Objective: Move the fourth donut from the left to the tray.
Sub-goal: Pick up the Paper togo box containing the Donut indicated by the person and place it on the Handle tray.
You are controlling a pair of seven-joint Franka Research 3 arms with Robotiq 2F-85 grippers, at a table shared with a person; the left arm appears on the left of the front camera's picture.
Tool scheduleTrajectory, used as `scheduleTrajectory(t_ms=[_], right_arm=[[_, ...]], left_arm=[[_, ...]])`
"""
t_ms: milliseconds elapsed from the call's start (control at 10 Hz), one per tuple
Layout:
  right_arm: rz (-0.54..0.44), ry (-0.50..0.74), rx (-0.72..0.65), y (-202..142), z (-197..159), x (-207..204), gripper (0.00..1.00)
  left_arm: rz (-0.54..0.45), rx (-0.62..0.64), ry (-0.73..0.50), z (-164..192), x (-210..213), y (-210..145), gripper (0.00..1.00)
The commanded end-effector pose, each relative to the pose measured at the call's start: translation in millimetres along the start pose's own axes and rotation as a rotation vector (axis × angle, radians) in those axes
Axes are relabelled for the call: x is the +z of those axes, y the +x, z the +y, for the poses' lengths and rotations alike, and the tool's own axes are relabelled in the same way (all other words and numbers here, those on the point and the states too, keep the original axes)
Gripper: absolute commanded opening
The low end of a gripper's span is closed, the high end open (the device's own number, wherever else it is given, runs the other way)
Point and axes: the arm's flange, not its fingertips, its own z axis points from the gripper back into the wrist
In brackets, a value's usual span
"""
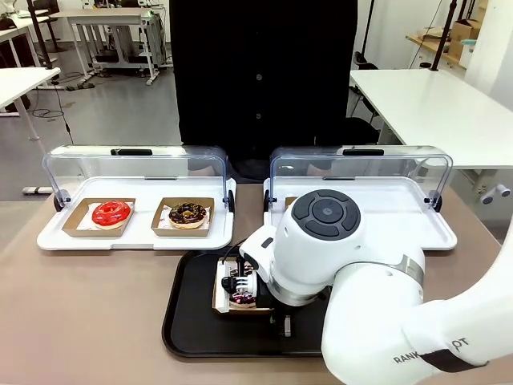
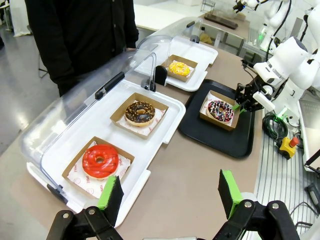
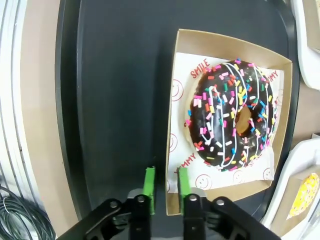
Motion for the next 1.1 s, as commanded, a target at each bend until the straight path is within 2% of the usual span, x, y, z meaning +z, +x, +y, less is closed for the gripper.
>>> scheduleTrajectory(t_ms=[0,100,200,400,900,1000], right_arm=[[-0.022,-0.038,-0.034,-59,43,24,1.0],[-0.024,-0.06,-0.042,-58,40,36,1.0],[-0.024,-0.073,-0.046,-58,37,50,0.81],[-0.036,-0.073,-0.039,-59,31,71,1.0],[-0.066,-0.037,-0.043,-69,19,86,1.0],[-0.042,-0.077,-0.066,2,-19,69,1.0]], left_arm=[[-0.027,-0.018,-0.003,0,0,1,1.0],[-0.027,-0.018,-0.003,0,0,1,1.0],[-0.027,-0.018,-0.003,0,0,1,1.0],[-0.027,-0.018,-0.003,0,0,1,1.0],[-0.027,-0.018,-0.003,0,0,1,1.0],[-0.027,-0.018,-0.003,0,0,1,1.0]])
